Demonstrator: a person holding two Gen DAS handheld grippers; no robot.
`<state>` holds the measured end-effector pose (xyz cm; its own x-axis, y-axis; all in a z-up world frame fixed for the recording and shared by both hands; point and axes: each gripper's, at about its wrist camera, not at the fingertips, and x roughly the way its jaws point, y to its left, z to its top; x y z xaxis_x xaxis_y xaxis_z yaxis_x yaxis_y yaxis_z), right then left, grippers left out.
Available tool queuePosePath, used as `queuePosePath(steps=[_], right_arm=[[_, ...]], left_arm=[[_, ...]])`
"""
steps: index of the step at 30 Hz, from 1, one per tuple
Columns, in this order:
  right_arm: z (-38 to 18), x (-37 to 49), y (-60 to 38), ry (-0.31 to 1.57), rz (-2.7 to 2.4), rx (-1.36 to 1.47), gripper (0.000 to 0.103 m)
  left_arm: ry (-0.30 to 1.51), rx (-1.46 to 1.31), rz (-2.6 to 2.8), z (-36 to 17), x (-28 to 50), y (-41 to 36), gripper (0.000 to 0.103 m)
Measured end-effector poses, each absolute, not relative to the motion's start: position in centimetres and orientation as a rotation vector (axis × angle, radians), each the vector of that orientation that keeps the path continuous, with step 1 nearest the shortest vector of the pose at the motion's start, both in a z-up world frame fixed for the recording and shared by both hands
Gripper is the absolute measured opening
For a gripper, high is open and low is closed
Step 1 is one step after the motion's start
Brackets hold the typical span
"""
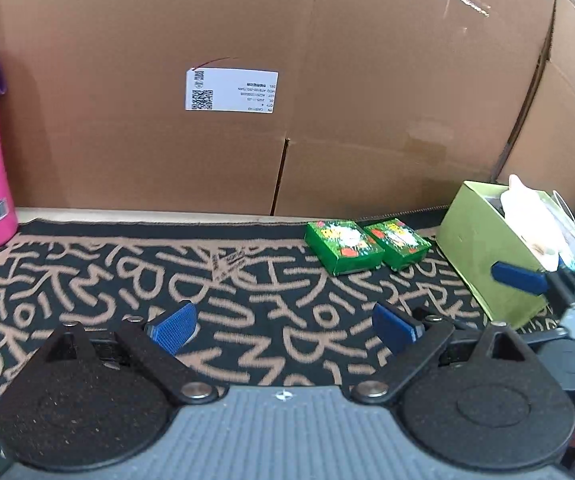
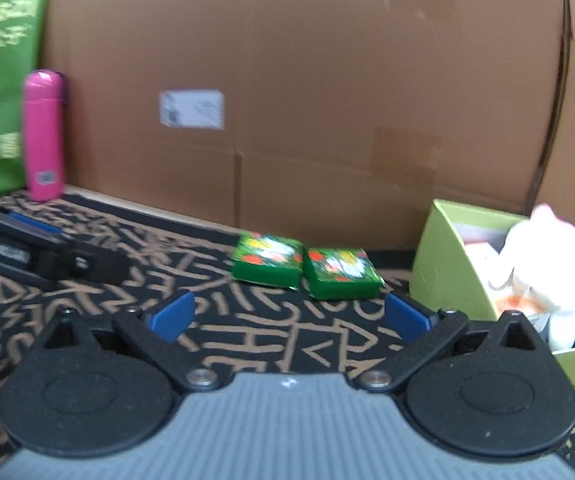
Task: Organize objects
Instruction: 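Move both tools to the two green packets on the mat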
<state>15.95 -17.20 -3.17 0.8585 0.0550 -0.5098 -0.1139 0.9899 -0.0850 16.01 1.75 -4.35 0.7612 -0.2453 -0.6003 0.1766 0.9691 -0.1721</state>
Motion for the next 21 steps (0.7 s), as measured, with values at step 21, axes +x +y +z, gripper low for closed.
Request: queuePosePath(steps=[21], right_arm=[[-6.4,24.6,-18.8,0.567,0.0,-0.083,0.101]], left_arm=[[0.763,-0.158,-0.345,-6.1,29.1,-3.0,0.098]])
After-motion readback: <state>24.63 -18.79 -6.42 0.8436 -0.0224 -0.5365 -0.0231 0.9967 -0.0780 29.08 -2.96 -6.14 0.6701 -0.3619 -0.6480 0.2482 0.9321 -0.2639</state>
